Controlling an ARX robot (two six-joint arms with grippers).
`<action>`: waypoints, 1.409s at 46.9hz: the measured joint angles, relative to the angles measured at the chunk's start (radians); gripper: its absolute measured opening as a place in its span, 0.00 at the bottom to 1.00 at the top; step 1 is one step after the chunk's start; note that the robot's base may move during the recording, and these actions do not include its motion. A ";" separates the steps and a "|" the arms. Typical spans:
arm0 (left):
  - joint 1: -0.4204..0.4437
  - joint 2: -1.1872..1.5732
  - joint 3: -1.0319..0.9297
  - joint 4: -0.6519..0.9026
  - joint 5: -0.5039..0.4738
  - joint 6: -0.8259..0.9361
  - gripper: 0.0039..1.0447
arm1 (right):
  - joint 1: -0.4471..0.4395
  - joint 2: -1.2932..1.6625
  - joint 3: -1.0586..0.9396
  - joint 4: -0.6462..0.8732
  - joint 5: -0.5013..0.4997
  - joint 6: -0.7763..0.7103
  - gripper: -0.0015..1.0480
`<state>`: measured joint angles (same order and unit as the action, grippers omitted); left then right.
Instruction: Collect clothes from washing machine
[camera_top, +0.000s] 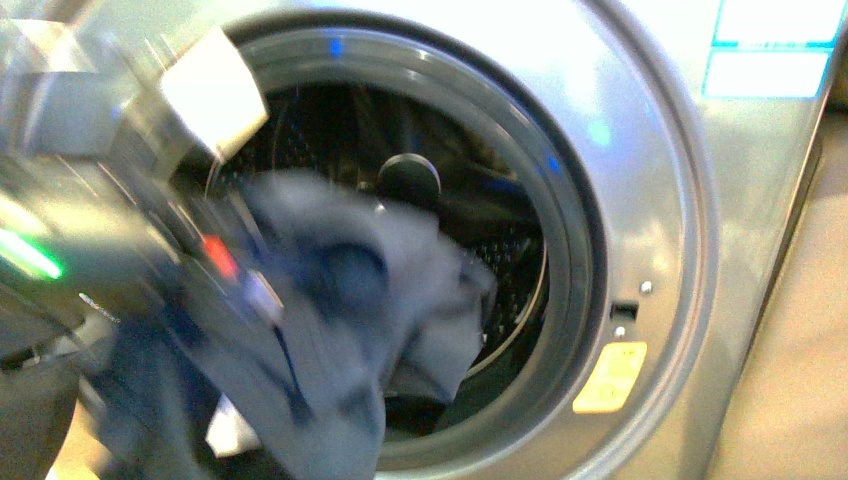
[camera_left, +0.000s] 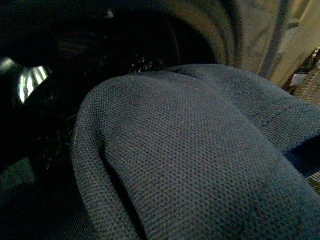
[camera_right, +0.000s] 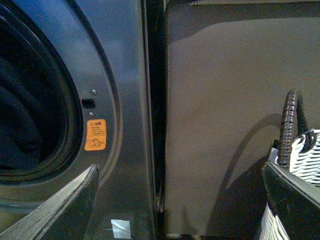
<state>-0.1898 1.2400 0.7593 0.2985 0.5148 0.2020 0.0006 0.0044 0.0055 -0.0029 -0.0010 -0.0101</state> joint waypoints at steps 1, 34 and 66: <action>0.000 -0.017 0.001 -0.008 0.010 0.000 0.13 | 0.000 0.000 0.000 0.000 0.000 0.000 0.93; -0.150 -0.117 0.419 -0.242 0.031 0.010 0.13 | 0.000 0.000 0.000 0.000 0.000 0.000 0.93; -0.343 0.184 1.091 -0.520 -0.079 -0.040 0.13 | 0.000 0.000 0.000 0.000 0.000 0.000 0.93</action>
<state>-0.5323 1.4239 1.8503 -0.2218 0.4358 0.1623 0.0006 0.0044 0.0055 -0.0029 -0.0010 -0.0101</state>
